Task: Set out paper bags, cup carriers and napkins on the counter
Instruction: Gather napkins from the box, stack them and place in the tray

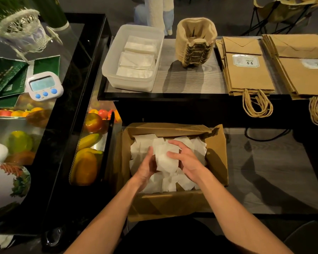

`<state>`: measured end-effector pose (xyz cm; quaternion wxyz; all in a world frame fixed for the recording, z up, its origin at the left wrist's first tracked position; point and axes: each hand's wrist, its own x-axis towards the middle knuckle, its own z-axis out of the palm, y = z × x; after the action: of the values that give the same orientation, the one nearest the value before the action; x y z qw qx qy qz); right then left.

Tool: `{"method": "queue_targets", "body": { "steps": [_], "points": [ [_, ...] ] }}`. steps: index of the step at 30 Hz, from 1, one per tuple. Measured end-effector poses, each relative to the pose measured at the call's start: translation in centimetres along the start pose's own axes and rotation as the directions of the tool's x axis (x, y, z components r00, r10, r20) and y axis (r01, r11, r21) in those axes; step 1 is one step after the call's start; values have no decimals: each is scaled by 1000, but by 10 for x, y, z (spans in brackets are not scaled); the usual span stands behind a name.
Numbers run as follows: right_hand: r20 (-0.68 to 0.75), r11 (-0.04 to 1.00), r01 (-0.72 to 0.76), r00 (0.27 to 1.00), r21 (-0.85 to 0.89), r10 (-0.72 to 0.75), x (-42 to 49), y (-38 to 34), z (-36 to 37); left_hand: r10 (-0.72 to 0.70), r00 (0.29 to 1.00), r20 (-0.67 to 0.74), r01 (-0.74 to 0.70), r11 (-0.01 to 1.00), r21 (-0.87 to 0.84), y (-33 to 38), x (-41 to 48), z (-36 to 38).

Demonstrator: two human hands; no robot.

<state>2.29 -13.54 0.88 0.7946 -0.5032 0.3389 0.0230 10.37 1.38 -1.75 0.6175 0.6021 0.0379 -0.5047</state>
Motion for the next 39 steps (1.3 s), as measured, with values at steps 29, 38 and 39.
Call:
{"method": "queue_targets", "body": {
  "steps": [29, 38, 39],
  "points": [
    [-225, 118, -219, 974, -969, -36, 77, 26, -58, -267, 960, 88, 268, 769, -581, -16, 29, 3],
    [-215, 633, -261, 965, -729, 151, 63, 24, -54, -304, 952, 46, 271, 762, -588, -20, 30, 9],
    [-224, 652, -256, 965, -714, 135, 59, 22, -53, -297, 955, 29, 257, 770, -585, -19, 31, 9]
  ]
}}
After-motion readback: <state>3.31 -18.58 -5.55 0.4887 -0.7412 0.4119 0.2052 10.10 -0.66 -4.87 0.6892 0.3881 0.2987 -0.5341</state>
